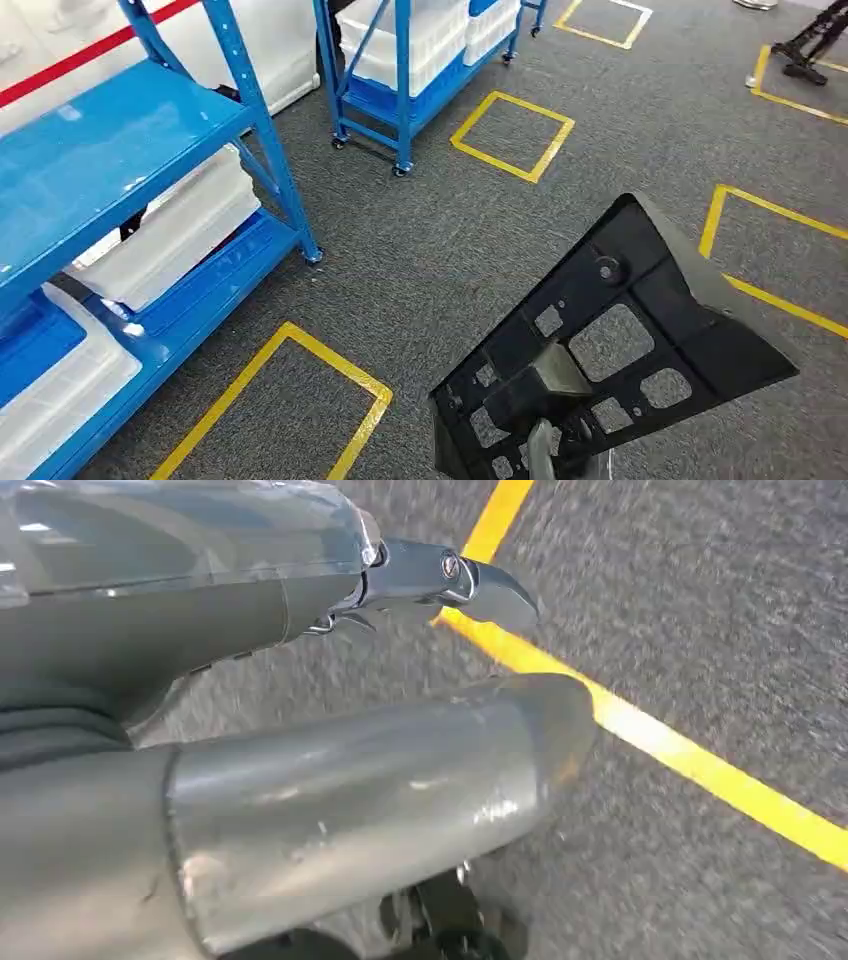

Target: Take the parts from the cabinet and place them on the table.

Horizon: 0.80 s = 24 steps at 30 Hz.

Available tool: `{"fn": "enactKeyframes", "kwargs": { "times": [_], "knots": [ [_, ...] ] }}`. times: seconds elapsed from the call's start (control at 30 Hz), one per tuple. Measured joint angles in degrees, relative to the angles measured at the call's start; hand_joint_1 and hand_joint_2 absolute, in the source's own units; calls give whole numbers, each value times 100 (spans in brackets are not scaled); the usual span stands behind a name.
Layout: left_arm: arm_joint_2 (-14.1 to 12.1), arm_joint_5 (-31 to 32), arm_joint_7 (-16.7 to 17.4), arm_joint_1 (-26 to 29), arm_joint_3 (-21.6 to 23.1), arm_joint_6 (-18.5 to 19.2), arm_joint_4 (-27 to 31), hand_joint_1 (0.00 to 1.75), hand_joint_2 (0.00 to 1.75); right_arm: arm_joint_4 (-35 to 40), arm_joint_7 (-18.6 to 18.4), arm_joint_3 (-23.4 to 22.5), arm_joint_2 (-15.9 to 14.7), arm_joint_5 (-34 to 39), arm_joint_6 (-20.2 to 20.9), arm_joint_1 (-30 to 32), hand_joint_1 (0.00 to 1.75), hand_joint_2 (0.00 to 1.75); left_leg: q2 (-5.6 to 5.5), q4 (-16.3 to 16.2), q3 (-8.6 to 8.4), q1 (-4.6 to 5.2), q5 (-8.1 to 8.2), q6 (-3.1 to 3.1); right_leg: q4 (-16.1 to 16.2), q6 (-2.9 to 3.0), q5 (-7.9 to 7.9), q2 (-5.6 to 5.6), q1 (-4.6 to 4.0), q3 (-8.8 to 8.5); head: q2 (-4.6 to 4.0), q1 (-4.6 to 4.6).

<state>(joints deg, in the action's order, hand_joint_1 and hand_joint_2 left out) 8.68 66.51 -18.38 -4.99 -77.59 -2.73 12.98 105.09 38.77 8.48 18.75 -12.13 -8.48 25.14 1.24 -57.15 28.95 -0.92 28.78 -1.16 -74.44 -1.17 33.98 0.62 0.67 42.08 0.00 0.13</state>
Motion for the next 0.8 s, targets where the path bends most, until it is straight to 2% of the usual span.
{"fn": "enactKeyframes", "kwargs": {
  "times": [0.03,0.07,0.1,0.13,0.17,0.2,0.23,0.3,0.33,0.37,0.4,0.43,0.47,0.5,0.53,0.57,0.6,0.63,0.67,0.7,0.73,0.8],
  "knots": [
    [0,-2,0,-2,0,-2,0,0,0,0,-2,0,-2,-7,0,5,175,175,95,-2,4,9,2,-1,-221,-7,31,-17,9,98,0,4],
    [0,-15,-2,-10,0,-4,0,0,0,0,0,-2,-5,-9,2,9,175,175,174,-2,1,14,8,-1,-141,-7,-76,-36,10,44,0,4],
    [4,-28,-11,-20,0,-4,0,0,0,0,7,-2,-9,-9,26,9,175,175,252,-2,-10,15,20,10,192,6,-281,-61,8,-146,0,6],
    [9,-28,-13,-31,0,-4,-2,0,0,13,24,0,-13,-9,50,14,175,175,316,-2,-30,19,34,20,708,32,-522,-129,2,-446,-2,6],
    [22,-26,-7,-38,0,-11,-2,0,0,44,42,0,-17,-9,92,19,175,175,375,-2,-60,23,52,37,1225,73,-714,-278,-15,-753,0,6],
    [28,-26,13,-35,0,-24,-2,0,0,64,57,0,-18,-9,118,7,175,175,423,-2,-75,48,76,71,1536,123,-640,-625,-85,-918,0,4],
    [44,-24,31,-33,0,-31,-2,0,0,83,68,0,-18,-9,142,6,175,175,474,-20,-73,70,100,112,1563,170,-663,-563,-109,-907,0,-2],
    [48,-24,55,-59,0,-42,-2,0,0,107,85,0,-18,-9,175,31,175,175,599,0,-113,71,103,146,1554,200,-661,-428,-146,-873,0,-11],
    [61,-24,65,-76,0,-42,-2,0,0,111,88,-6,-18,-7,179,48,175,175,666,10,-134,74,111,181,1582,233,-674,-353,-140,-860,0,-2],
    [61,-24,70,-87,2,-44,-2,0,0,133,88,-5,-18,-9,181,58,175,175,581,-20,-119,55,174,231,1632,281,-712,-290,-70,-890,0,-11],
    [63,-24,68,-91,2,-44,-2,0,0,142,96,-4,-18,-9,181,63,175,175,241,-195,-74,35,322,243,1644,307,-721,-229,-62,-892,-2,-18],
    [77,-22,70,-86,2,-44,-4,0,0,146,94,2,-15,-7,186,50,175,175,54,-542,76,22,537,250,1643,337,-729,-173,-58,-883,0,-29],
    [77,-24,70,-67,2,-46,-2,0,0,146,92,2,-15,-7,186,45,175,175,-44,-1036,298,17,781,262,1641,357,-731,-106,-62,-880,0,-46],
    [74,-24,70,-51,2,-46,-2,0,0,146,94,2,-18,-4,186,48,175,175,-80,-1514,528,17,964,273,1637,360,-730,-13,-67,-877,0,-42],
    [74,-24,72,-37,2,-46,-2,0,0,146,92,0,-18,-5,188,58,175,175,-85,-1821,689,18,1009,280,1624,360,-731,79,-69,-876,0,-46],
    [74,-24,72,-28,0,-46,-2,0,0,146,92,0,-18,-5,192,65,175,175,-86,-1810,711,16,880,281,1608,359,-729,173,-67,-880,0,-44],
    [74,-24,72,-31,0,-46,-2,0,0,146,92,0,-18,-5,199,64,175,175,-94,-1562,627,12,664,279,1590,352,-725,257,-62,-880,0,-44],
    [74,-24,72,-37,0,-46,-2,0,0,146,92,0,-18,-5,210,64,175,175,-126,-1094,439,2,358,274,1569,343,-719,352,-54,-882,0,-46],
    [74,-26,72,-40,0,-48,-4,0,0,146,92,0,-18,-7,221,65,175,175,-243,-550,210,-18,73,271,1543,323,-707,432,-47,-887,0,-44],
    [74,-26,74,-33,0,-48,-2,0,0,146,92,0,-18,-5,223,63,175,175,-611,-249,87,-58,58,264,1526,302,-702,489,-36,-863,0,-46],
    [77,-28,77,-35,2,-50,-2,0,0,146,88,0,-18,-7,229,51,175,175,-710,-116,87,-56,81,243,1464,253,-708,577,-68,-808,0,-42],
    [77,-28,83,-39,2,-57,-4,0,0,149,90,-2,-18,-7,240,61,175,175,-596,-162,103,-14,72,188,1518,165,-764,708,-27,-767,0,-57]
  ]
}}
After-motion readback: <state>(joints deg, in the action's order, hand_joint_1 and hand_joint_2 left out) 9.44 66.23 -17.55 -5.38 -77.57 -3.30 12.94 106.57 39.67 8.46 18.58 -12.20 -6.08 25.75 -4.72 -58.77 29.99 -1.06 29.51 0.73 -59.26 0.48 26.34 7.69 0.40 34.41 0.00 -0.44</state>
